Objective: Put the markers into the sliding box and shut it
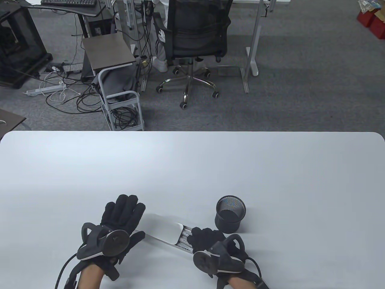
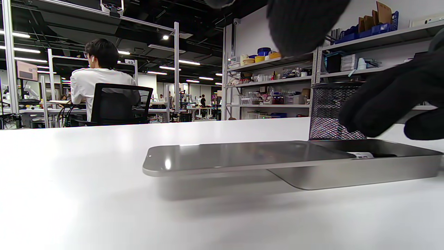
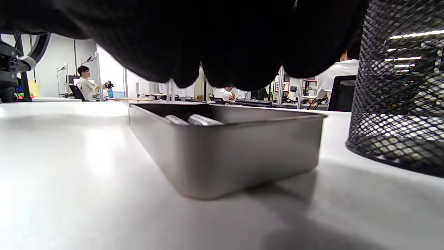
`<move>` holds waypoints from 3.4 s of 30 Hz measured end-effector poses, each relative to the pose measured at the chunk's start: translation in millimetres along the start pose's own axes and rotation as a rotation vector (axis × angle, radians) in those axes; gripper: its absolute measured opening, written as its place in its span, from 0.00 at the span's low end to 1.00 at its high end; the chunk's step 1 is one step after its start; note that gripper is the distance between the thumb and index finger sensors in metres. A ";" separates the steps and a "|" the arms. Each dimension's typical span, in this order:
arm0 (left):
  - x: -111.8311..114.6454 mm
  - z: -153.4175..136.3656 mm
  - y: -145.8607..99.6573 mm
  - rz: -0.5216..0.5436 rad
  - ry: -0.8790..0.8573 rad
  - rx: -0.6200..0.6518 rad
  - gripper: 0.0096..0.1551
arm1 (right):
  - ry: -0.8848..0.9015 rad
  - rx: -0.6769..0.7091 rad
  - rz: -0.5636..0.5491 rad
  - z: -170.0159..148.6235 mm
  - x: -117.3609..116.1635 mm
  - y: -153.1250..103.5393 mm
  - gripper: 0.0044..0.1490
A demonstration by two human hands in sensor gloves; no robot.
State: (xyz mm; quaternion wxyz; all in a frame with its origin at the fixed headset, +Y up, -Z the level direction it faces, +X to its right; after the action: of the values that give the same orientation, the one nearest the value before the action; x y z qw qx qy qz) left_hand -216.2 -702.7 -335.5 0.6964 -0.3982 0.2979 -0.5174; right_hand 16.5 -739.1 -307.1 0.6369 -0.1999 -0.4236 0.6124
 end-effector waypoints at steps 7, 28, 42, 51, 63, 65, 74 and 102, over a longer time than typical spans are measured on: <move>3.8 6.1 2.2 -0.017 0.008 0.013 0.52 | -0.045 -0.017 0.037 0.9 -4.6 2.8 0.43; 7.8 6.9 4.1 -0.022 -0.015 0.021 0.51 | -0.024 -0.026 0.317 5.9 -48.0 11.8 0.45; 8.9 -11.0 1.7 -0.025 -0.049 -0.034 0.51 | 0.027 -0.038 0.339 3.3 -53.3 13.5 0.37; 3.5 -15.0 -0.8 -0.009 -0.047 -0.051 0.51 | 0.085 -0.024 0.289 1.0 -47.9 11.3 0.38; -10.0 -20.1 -6.6 0.033 -0.056 -0.071 0.47 | 0.177 0.040 0.220 0.6 -27.1 5.4 0.39; -10.0 -19.2 -6.6 0.032 -0.052 -0.068 0.46 | 0.188 0.057 0.221 2.6 -26.9 5.0 0.39; -8.2 -17.8 -5.7 0.019 -0.041 -0.065 0.42 | 0.249 0.150 0.286 14.9 -36.9 4.0 0.39; 39.9 -55.1 -19.1 -0.526 0.003 -0.410 0.36 | 0.227 0.145 0.373 20.9 -45.5 2.8 0.44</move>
State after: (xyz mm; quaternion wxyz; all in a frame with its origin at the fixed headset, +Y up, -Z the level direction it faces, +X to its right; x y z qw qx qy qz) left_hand -259.5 -757.4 -346.9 0.4440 -0.5926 0.2836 -0.6093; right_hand 3.4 -787.3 -310.9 0.5692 -0.2959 -0.2596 0.7218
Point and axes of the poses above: the tracker on the back of each hand, its own z axis roughly to the thumb side, its own y axis roughly from the wrist to the fingertips, x = y × z, the point moved 5 cm from there along y, roughly from the wrist to the fingertips, and after that the axes turned 14 degrees about -y, right-handed, at the moved point
